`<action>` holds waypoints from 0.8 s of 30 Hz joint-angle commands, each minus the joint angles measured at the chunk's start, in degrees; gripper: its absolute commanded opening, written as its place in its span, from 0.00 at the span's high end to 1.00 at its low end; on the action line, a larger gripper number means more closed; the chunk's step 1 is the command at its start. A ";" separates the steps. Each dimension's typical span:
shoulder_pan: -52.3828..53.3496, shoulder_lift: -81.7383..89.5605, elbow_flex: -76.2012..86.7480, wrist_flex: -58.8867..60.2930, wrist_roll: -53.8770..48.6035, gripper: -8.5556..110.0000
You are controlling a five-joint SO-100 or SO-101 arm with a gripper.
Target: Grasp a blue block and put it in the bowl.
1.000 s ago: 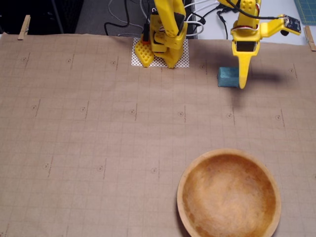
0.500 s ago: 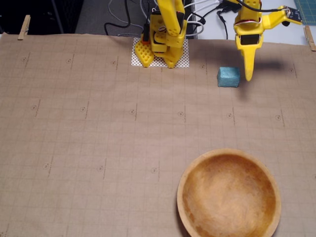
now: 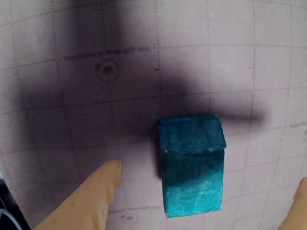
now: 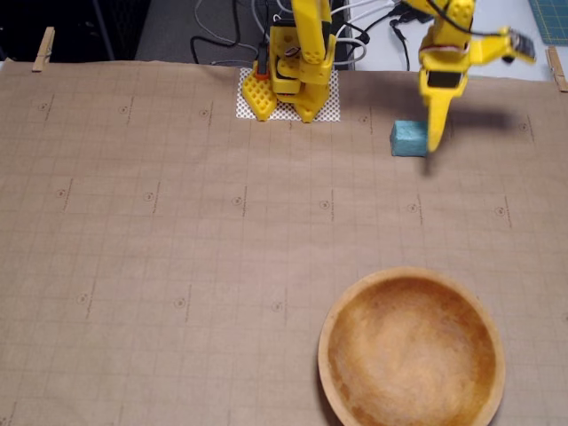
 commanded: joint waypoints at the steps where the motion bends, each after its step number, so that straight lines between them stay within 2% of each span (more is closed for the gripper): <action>1: 2.11 -0.09 -0.70 -2.72 0.35 0.54; 24: 3.16 -0.18 9.49 -5.80 -0.44 0.54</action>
